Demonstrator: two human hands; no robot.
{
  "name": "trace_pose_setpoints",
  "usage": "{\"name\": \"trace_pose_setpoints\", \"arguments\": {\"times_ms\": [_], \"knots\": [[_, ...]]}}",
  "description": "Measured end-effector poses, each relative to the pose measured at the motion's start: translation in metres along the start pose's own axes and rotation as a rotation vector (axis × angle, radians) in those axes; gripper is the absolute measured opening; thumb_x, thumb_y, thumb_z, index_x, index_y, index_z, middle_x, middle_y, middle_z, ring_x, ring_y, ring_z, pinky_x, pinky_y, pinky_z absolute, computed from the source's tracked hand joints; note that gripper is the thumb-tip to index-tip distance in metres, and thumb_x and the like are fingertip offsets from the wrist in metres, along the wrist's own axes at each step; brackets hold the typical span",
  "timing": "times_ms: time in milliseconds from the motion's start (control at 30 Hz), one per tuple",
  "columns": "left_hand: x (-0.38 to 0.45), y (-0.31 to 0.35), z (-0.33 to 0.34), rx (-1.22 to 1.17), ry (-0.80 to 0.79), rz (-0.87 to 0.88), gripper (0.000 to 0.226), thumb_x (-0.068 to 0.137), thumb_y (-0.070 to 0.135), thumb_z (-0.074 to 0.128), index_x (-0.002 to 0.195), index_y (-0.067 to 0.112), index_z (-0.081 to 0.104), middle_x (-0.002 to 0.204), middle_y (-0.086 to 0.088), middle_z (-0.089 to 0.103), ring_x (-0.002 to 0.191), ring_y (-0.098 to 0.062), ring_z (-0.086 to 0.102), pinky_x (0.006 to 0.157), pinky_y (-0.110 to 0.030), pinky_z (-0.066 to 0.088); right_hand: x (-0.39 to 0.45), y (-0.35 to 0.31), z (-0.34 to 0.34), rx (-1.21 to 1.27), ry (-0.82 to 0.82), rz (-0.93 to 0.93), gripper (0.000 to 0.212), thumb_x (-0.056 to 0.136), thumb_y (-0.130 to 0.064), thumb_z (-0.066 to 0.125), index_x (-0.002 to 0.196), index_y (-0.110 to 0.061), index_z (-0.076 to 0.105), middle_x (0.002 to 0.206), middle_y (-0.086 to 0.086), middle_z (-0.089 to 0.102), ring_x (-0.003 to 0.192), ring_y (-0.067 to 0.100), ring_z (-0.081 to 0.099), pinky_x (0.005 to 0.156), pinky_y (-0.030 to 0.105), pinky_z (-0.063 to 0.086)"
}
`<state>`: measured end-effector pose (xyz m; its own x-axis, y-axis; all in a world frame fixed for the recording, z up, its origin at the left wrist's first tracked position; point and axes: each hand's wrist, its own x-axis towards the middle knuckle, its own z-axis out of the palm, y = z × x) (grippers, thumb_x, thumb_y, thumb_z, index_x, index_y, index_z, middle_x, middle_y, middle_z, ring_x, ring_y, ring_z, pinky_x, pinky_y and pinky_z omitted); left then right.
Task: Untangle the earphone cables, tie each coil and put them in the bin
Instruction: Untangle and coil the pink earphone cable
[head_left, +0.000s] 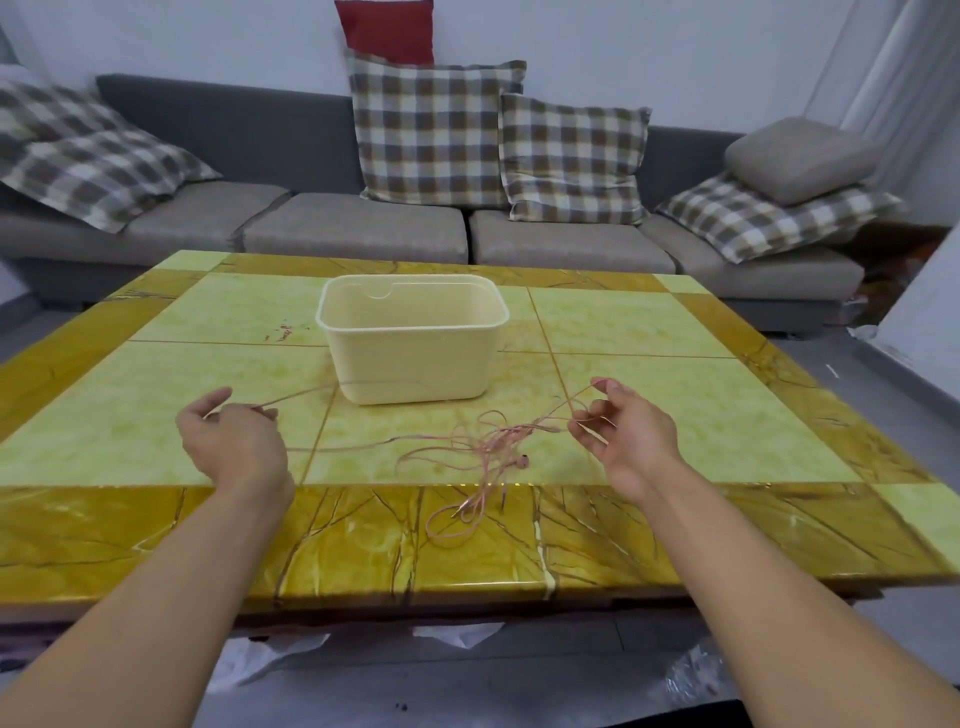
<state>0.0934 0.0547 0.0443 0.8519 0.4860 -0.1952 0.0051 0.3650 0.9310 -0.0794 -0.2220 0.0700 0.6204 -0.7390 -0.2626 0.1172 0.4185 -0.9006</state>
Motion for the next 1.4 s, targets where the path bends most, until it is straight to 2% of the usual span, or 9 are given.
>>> {"name": "trace_pose_setpoints", "arguments": {"times_ms": [167, 333, 467, 600, 767, 967, 1133, 1267, 1400], "knots": [[0.017, 0.004, -0.016, 0.121, -0.003, 0.027, 0.027, 0.099, 0.017, 0.046, 0.124, 0.025, 0.045, 0.085, 0.001, 0.068, 0.077, -0.014, 0.068, 0.083, -0.033, 0.052, -0.005, -0.007, 0.004, -0.062, -0.081, 0.001, 0.034, 0.106, -0.039, 0.048, 0.102, -0.012, 0.068, 0.057, -0.003, 0.040, 0.057, 0.014, 0.040, 0.071, 0.036, 0.048], [0.028, -0.008, -0.033, 0.552, -0.249, 0.020, 0.081, 0.095, 0.030, 0.058, 0.159, 0.018, 0.010, 0.086, -0.009, 0.072, 0.081, -0.026, 0.071, 0.087, -0.049, 0.058, -0.016, -0.009, 0.018, -0.081, -0.300, 0.023, 0.053, 0.099, -0.059, 0.048, 0.096, -0.011, 0.069, 0.063, 0.002, 0.045, 0.058, 0.016, 0.044, 0.090, 0.046, 0.048], [-0.002, 0.006, -0.030, 0.715, -0.307, 0.344, 0.067, 0.087, 0.019, 0.055, 0.150, 0.032, 0.034, 0.070, -0.004, 0.065, 0.067, -0.023, 0.061, 0.075, -0.048, 0.058, -0.025, -0.007, 0.028, -0.084, -0.444, 0.023, 0.059, 0.085, -0.071, 0.053, 0.073, -0.014, 0.066, 0.069, 0.004, 0.054, 0.067, 0.018, 0.055, 0.103, 0.054, 0.047], [-0.057, 0.012, -0.014, 0.620, -0.765, 0.734, 0.049, 0.089, 0.023, 0.072, 0.134, 0.029, 0.054, 0.100, 0.007, 0.066, 0.093, -0.005, 0.061, 0.089, -0.023, 0.049, -0.029, 0.000, 0.035, -0.078, -0.608, 0.058, 0.065, 0.084, -0.077, 0.049, 0.069, -0.013, 0.054, 0.077, 0.008, 0.058, 0.079, 0.023, 0.060, 0.107, 0.065, 0.043], [-0.076, -0.020, -0.006, 0.911, -1.139, 0.832, 0.054, 0.084, 0.055, 0.071, 0.134, 0.038, 0.057, 0.121, 0.021, 0.056, 0.120, -0.005, 0.050, 0.110, -0.033, 0.039, -0.041, -0.003, 0.042, 0.026, -0.782, 0.064, 0.068, 0.082, -0.079, 0.046, 0.066, -0.012, 0.041, 0.081, 0.010, 0.056, 0.080, 0.025, 0.059, 0.093, 0.057, 0.054], [-0.057, -0.012, -0.005, 0.952, -1.006, 0.817, 0.035, 0.098, 0.051, 0.054, 0.083, 0.026, 0.073, 0.070, 0.011, 0.068, 0.069, -0.006, 0.061, 0.064, -0.035, 0.049, -0.037, -0.017, 0.033, 0.265, -0.431, 0.010, 0.066, 0.084, -0.080, 0.048, 0.062, -0.020, 0.033, 0.070, 0.004, 0.049, 0.067, 0.020, 0.052, 0.076, 0.037, 0.048], [-0.046, -0.007, -0.007, 0.678, -0.826, 0.450, 0.034, 0.103, 0.044, 0.049, 0.087, 0.029, 0.074, 0.072, 0.007, 0.074, 0.072, -0.002, 0.066, 0.065, -0.020, 0.046, -0.022, -0.029, 0.012, 0.415, -0.137, 0.024, 0.063, 0.092, -0.073, 0.047, 0.059, -0.020, 0.036, 0.070, 0.002, 0.055, 0.056, 0.017, 0.043, 0.071, 0.033, 0.044], [-0.039, 0.004, -0.005, 0.367, -0.475, 0.268, 0.041, 0.106, 0.042, 0.045, 0.088, 0.019, 0.074, 0.077, 0.002, 0.075, 0.078, -0.008, 0.068, 0.069, -0.022, 0.044, -0.014, -0.019, 0.005, 0.115, -0.090, 0.093, 0.054, 0.102, -0.053, 0.049, 0.060, -0.021, 0.038, 0.079, 0.005, 0.064, 0.051, 0.015, 0.038, 0.065, 0.034, 0.044], [-0.039, 0.014, -0.006, 0.332, -0.432, 0.298, 0.041, 0.105, 0.042, 0.047, 0.082, 0.020, 0.072, 0.077, 0.003, 0.069, 0.068, -0.010, 0.059, 0.063, -0.029, 0.044, -0.018, -0.008, 0.012, -0.139, -0.188, 0.165, 0.042, 0.102, -0.043, 0.056, 0.069, -0.018, 0.050, 0.090, 0.007, 0.073, 0.065, 0.019, 0.056, 0.068, 0.037, 0.052]]}}
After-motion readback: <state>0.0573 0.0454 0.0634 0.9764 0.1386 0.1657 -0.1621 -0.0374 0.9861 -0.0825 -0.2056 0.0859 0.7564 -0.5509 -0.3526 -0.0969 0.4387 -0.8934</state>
